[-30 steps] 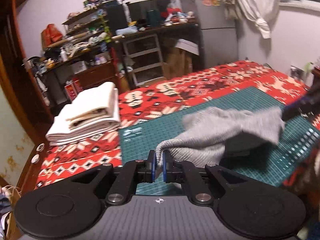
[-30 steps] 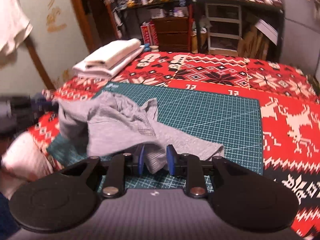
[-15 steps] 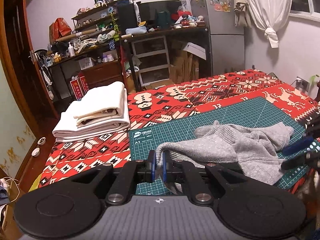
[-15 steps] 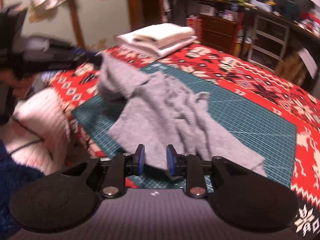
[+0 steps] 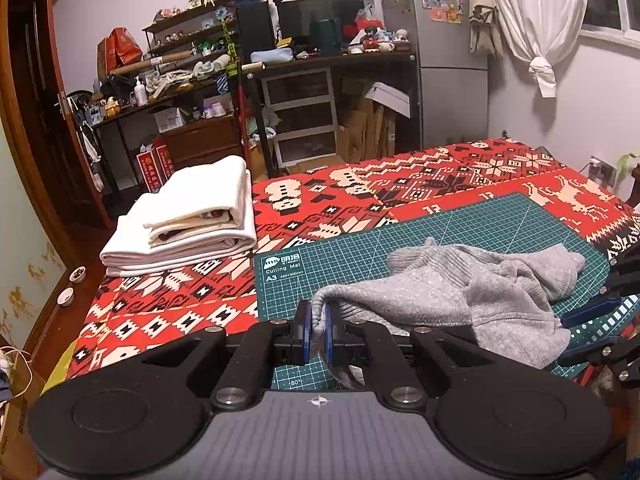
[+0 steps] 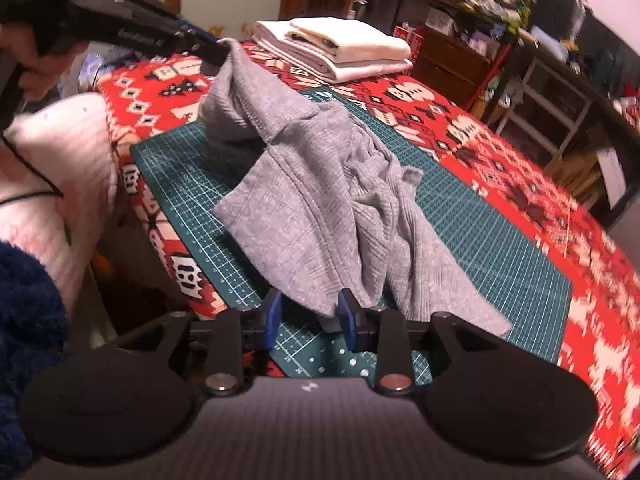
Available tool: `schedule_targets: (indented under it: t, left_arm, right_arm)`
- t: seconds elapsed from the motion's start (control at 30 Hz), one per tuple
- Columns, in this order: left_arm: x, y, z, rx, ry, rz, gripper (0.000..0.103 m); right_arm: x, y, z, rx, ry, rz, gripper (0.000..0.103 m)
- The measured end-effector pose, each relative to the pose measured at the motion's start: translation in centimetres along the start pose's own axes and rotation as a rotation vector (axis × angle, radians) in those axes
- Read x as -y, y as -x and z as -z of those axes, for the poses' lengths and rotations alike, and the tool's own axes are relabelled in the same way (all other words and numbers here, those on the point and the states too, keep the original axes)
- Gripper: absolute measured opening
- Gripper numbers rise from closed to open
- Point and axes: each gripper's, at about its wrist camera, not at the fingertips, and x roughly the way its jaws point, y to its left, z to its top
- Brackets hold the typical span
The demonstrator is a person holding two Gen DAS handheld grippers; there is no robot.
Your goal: Fold clothes
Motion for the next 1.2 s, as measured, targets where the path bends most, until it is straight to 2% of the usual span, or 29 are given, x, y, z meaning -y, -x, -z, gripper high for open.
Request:
schedule_targets:
  t: [0.17,0.2,0.27,0.37,0.53,0.6,0.73,0.87,0.97,1.03,1.1,1.2]
  left_arm:
    - [-0.1,0.0,0.0,0.0,0.009,0.004,0.007]
    - [-0.2,0.0,0.0,0.0,0.009,0.005,0.007]
    - [-0.1,0.0,0.0,-0.001,0.005,0.005,0.007]
    - [-0.1,0.0,0.0,-0.002,0.0,0.006,0.007]
    - [0.0,-0.1,-0.1,0.004,-0.032,-0.011,0.007]
    - [0.4,0.0,-0.3,0.02,-0.083,-0.038,0.007]
    - [1.0,-0.4,-1.1,0.057,-0.19,-0.074,0.007]
    - [-0.7,-2.1,-2.5,0.036,-0.104,-0.041,0.007]
    - [-2.1,-3.8,-3.3,-0.009,-0.014,-0.025,0.007]
    - [-2.4,-4.3,-3.4,-0.024,0.008,-0.024,0.007]
    - [-2.4,-4.5,-3.4,-0.032,0.018,-0.014,0.007]
    - [-2.0,-4.6,-3.4,-0.041,0.001,-0.005,0.007]
  right_arm:
    - [-1.1,-0.9,-0.5,0.006,0.104,0.048,0.033]
    - [-1.1,-1.0,-0.6,0.015,0.096,0.036,0.031]
    - [-0.7,-0.9,-0.8,0.032,0.055,0.003,0.005]
    - [1.4,-0.5,-1.0,0.083,-0.121,-0.073,0.004]
    - [7.5,0.8,-0.3,0.21,-0.534,-0.217,0.004]
    - [10.0,1.1,0.4,0.253,-0.699,-0.27,0.004]
    - [14.9,-0.2,2.3,0.283,-1.028,-0.393,0.004]
    - [17.9,-2.0,2.6,0.277,-1.176,-0.384,0.004]
    - [18.9,-3.2,2.1,0.239,-1.191,-0.326,0.011]
    - [19.1,-3.5,1.9,0.227,-1.174,-0.269,0.012]
    - [19.1,-2.7,1.8,0.261,-1.134,-0.231,0.012]
    - [17.3,-0.2,1.4,0.286,-0.939,-0.162,0.012]
